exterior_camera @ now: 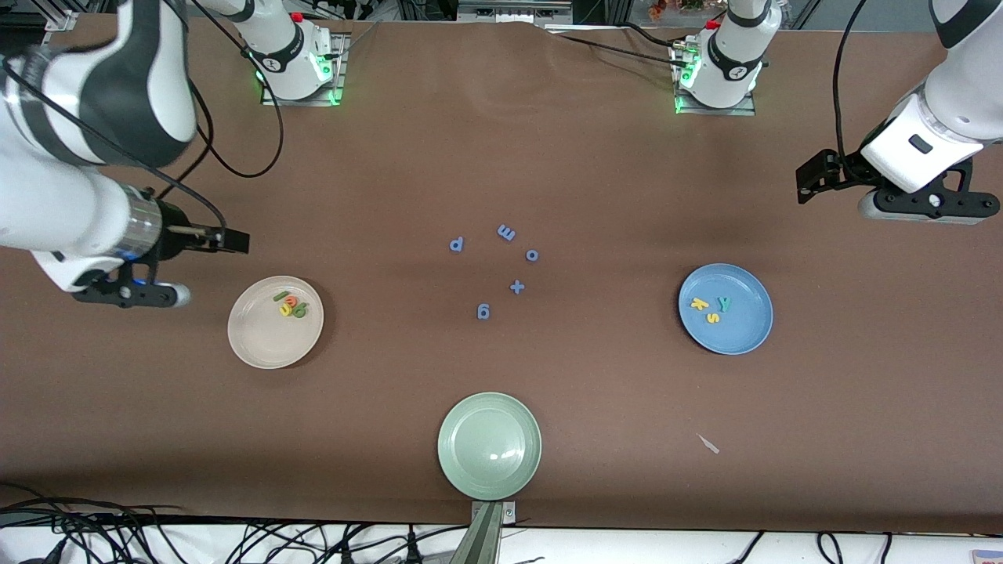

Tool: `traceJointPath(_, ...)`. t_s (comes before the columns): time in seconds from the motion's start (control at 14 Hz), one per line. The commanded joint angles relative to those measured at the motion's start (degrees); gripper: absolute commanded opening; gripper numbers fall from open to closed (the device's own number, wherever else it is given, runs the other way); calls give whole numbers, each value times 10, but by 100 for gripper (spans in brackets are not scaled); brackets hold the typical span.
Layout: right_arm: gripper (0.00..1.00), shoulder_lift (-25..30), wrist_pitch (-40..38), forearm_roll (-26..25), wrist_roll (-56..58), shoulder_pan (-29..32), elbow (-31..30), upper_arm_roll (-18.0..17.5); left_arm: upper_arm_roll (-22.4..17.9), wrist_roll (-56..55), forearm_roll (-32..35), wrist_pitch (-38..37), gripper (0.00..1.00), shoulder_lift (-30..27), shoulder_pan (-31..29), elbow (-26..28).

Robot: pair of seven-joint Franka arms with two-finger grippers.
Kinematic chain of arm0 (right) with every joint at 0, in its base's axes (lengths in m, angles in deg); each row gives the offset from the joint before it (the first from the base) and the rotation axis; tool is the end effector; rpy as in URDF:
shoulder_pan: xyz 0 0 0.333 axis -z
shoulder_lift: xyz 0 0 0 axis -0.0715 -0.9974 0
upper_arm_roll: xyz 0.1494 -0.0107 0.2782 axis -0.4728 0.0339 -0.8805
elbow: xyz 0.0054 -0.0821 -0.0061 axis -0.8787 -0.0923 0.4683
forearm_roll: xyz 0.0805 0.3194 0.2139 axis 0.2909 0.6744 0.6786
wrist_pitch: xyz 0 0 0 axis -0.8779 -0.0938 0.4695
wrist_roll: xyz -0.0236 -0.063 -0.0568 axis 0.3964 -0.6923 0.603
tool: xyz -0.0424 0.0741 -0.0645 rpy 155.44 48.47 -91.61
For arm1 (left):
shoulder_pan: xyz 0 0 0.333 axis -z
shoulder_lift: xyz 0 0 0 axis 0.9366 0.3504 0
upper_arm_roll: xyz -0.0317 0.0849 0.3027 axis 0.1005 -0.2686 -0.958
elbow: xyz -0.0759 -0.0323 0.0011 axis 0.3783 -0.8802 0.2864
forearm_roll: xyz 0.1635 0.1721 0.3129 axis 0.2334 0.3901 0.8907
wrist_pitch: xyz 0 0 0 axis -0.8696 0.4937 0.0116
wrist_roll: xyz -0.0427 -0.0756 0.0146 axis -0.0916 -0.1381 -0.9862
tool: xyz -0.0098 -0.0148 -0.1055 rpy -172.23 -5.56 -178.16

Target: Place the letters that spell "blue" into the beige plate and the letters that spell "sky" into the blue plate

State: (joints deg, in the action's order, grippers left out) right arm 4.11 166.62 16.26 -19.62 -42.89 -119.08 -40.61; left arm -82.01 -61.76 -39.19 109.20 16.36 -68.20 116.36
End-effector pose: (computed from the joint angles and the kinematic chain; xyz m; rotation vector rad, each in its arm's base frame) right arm 0.6279 0.0992 0.5288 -3.1101 0.1012 0.3638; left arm 0.5486 -0.0615 0.5845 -3.1100 0.0874 0.0924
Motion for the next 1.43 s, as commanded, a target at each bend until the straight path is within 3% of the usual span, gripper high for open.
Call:
traceJointPath(0.0, 100, 12, -49, 1, 16, 0, 33, 20, -2, 2, -7, -5, 100, 0, 0, -5)
traceJointPath(0.21, 100, 41, -87, -21, 14, 7, 51, 13, -1, 1, -6, -5, 100, 0, 0, -6)
traceJointPath(0.29, 100, 61, -85, -54, 12, 14, 49, -17, -1, 1, -6, -5, 100, 0, 0, -6)
traceJointPath(0.36, 100, 79, -83, -94, 12, 56, 43, -71, -1, 1, -6, -5, 100, 0, 0, -6)
traceJointPath(0.57, 100, 124, -82, -155, 9, 240, 20, -294, -2, 2, -5, -4, 100, 1, 0, -9)
traceJointPath(0.64, 100, 138, -81, -165, 11, 279, 3, -336, -2, 1, -5, -5, 100, 2, 0, -12)
traceJointPath(1.0, 100, 259, -17, -165, 11, 301, -156, -352, -1, 1, -5, -5, 100, 6, 4, -15)
traceJointPath(1.36, 100, 246, -23, -174, 6, 297, -130, -350, -1, 1, -5, -5, 100, 6, 6, -14)
